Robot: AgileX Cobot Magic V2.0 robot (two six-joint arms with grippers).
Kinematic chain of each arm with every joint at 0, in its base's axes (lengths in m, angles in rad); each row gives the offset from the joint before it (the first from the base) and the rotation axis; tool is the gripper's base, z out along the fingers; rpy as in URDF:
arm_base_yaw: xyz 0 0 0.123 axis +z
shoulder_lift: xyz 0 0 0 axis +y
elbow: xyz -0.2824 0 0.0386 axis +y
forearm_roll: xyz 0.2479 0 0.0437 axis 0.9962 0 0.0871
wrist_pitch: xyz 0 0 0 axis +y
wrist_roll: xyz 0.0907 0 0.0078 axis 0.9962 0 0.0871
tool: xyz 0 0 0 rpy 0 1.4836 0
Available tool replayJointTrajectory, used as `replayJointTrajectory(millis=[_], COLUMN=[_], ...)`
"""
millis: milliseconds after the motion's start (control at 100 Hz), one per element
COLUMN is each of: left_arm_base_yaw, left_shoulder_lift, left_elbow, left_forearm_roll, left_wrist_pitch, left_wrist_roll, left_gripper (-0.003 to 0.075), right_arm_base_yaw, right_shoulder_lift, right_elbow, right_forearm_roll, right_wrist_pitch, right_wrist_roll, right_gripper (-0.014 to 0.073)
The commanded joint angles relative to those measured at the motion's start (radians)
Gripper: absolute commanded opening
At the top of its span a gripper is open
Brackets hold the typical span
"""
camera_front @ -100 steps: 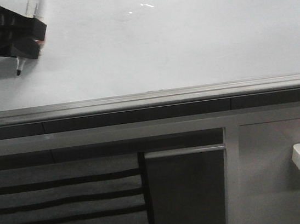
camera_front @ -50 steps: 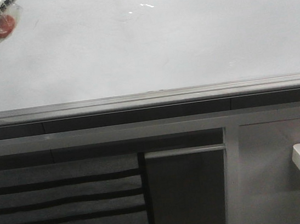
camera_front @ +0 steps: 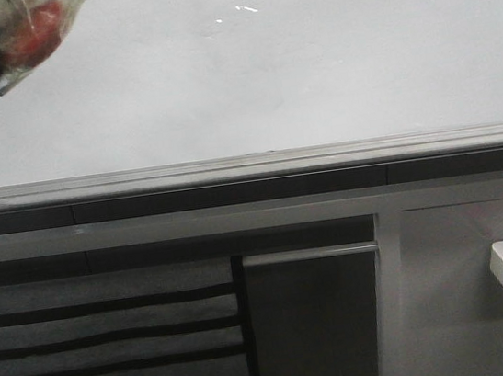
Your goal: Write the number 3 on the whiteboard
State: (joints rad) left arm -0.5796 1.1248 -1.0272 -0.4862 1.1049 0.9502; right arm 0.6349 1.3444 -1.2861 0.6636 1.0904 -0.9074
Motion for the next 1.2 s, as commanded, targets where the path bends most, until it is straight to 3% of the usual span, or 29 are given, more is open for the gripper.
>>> replayJointTrajectory(millis=[0, 170, 370, 590, 830, 1010, 1080, 1190], left_arm_base_yaw=[-0.013, -0.013, -0.013, -0.013, -0.013, -0.011, -0.011, -0.007], left_shoulder_lift=[-0.021, -0.021, -0.021, -0.021, -0.021, -0.021, -0.021, -0.021], left_elbow=[-0.033, -0.033, -0.033, -0.033, -0.033, -0.033, -0.033, -0.033], left_forearm_roll=[-0.046, -0.046, -0.045, -0.043, -0.043, -0.043, -0.043, -0.043], left_wrist_pitch=[-0.024, -0.024, -0.024, -0.024, -0.029, -0.043, -0.047, -0.071], left_wrist_roll=[0.002, 0.004, 0.004, 0.004, 0.004, 0.004, 0.004, 0.004], left_gripper=[-0.0018, -0.0018, -0.0018, -0.0018, -0.0018, -0.0013, 0.0045, 0.0286], right_arm_base_yaw=[0.030, 0.095, 0.116, 0.118, 0.118, 0.118, 0.118, 0.118], right_shoulder_lift=[0.006, 0.067, 0.109, 0.111, 0.111, 0.111, 0.111, 0.111], right_elbow=[-0.063, -0.122, -0.175, -0.178, -0.178, -0.178, -0.178, -0.178], right_forearm_roll=[0.028, 0.007, -0.013, -0.013, -0.013, -0.013, -0.013, -0.022], right_wrist_pitch=[-0.041, -0.054, -0.026, -0.008, -0.003, -0.003, -0.003, -0.005], right_wrist_roll=[-0.041, -0.069, -0.069, -0.069, -0.069, -0.069, -0.069, -0.069], right_gripper=[0.0580, 0.0562, 0.0406, 0.0290, 0.0057, -0.0006, -0.0006, -0.0006])
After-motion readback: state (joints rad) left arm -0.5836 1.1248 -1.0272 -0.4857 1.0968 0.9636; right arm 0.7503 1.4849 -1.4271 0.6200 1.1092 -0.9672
